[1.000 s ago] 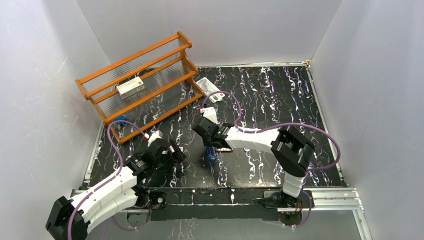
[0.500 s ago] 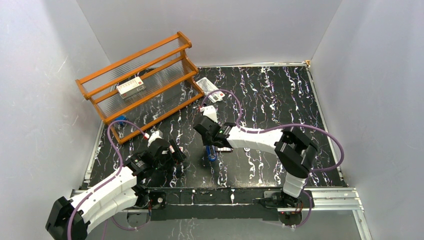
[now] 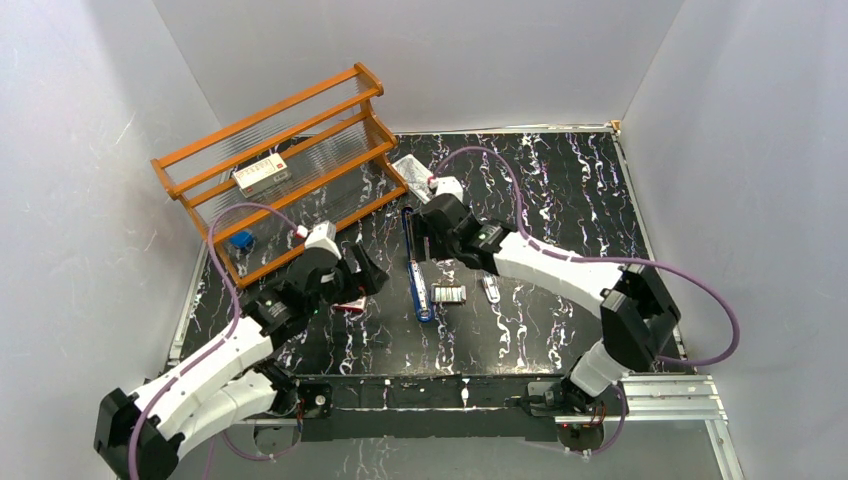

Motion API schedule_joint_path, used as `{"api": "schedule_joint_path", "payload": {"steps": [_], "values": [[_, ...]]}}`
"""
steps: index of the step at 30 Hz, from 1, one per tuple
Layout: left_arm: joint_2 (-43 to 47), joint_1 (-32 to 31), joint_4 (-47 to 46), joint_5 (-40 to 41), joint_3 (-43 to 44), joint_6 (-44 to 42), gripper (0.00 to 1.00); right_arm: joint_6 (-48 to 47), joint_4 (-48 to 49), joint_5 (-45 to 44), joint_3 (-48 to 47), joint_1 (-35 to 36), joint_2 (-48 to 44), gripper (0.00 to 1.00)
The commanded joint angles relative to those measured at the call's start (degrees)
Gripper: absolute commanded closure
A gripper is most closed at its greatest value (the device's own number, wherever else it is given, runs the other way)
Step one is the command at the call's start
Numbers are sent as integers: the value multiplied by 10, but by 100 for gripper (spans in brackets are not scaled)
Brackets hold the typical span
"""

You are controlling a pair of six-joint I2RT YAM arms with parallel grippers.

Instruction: Load the staples into the stapler

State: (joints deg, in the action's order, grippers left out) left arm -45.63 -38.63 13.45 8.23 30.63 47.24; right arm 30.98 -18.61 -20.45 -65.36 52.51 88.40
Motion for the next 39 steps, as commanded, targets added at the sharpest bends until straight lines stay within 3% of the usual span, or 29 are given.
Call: {"api": "schedule_joint_path", "payload": {"steps": [1, 3, 8, 11, 19, 23, 33, 39], "values": [[-58, 23, -29, -15, 62, -7, 9, -71, -2, -23, -129, -4, 62, 15], [-80, 55, -27, -59, 72, 10, 9, -78, -45, -45, -202, -4, 110, 14], [-117, 173, -77, -286, 44, 64, 11, -85, -80, -93, -304, -3, 187, 14], [-119, 193, -127, -358, 15, 83, 12, -81, -92, -110, -338, -3, 215, 15], [-144, 203, -128, -397, -3, 76, 15, -89, -132, -91, -405, -4, 281, 28], [-156, 211, -127, -426, -4, 64, 21, -93, -129, -85, -410, -5, 292, 42], [-162, 229, -126, -466, -33, 73, 23, -156, -44, -46, -354, -6, 255, 63], [-162, 229, -129, -478, -61, 80, 23, -170, 4, -4, -291, -5, 205, 66]]}}
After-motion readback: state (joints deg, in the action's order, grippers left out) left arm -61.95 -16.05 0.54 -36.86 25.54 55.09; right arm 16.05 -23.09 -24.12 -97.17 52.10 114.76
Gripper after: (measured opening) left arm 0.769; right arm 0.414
